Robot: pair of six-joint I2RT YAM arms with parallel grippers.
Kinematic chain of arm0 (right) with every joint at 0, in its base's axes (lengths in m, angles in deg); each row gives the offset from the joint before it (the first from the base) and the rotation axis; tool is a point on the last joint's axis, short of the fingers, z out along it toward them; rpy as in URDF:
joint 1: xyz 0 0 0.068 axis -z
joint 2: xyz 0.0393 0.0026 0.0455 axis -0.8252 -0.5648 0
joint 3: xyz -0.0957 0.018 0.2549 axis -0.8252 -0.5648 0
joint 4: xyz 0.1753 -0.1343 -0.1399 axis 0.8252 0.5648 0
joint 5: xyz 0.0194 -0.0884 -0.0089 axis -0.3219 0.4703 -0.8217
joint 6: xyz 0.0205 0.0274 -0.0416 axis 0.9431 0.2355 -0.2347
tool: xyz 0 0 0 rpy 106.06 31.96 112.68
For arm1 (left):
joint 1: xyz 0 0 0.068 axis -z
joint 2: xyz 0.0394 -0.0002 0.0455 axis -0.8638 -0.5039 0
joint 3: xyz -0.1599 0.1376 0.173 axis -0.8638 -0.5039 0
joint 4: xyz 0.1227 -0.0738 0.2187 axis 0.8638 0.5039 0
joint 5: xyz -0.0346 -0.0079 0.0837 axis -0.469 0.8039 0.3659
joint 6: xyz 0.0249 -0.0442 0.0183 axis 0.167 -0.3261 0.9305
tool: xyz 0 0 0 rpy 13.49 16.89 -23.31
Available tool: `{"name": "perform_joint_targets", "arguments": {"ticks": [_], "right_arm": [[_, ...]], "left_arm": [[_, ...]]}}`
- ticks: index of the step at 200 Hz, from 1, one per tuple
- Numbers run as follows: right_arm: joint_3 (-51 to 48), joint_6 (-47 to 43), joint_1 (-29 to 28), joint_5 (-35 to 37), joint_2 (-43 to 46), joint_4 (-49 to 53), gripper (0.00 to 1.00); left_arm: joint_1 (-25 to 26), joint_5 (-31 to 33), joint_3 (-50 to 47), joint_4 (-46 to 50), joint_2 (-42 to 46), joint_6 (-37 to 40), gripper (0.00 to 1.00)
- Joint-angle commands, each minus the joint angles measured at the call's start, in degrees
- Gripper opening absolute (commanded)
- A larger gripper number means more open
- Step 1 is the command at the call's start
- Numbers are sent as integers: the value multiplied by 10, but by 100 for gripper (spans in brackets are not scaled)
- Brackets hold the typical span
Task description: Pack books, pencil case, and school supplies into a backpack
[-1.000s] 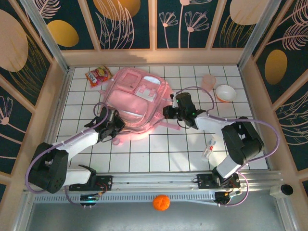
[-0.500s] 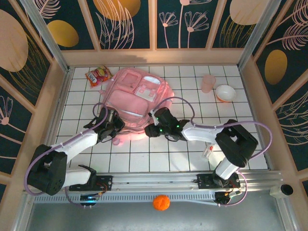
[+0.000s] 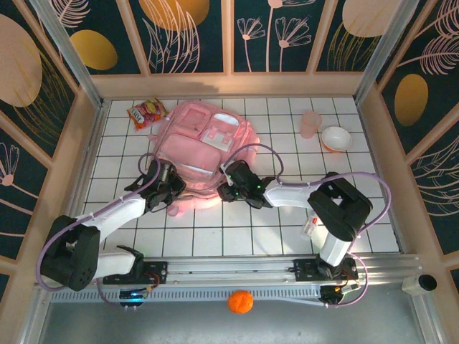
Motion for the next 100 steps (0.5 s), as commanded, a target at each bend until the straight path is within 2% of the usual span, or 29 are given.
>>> {"name": "perform_joint_targets", "arguments": {"ticks": [1,13,26,100], "right_arm": [[25,-23,6,-27,-19,-32,17],[25,-26,6,-33,-13,-29,6],[15,-24,6,-34,3,-29,0],[-42,39,89,-56,57,-47,0]], "left_arm": [[-6,9,-16,39,4,-3,0],[-6,12,-16,41,6,-2,0],[-6,21,-14,48,8,-4,0],[-10,24,-16,51,-6,-4,0]]}}
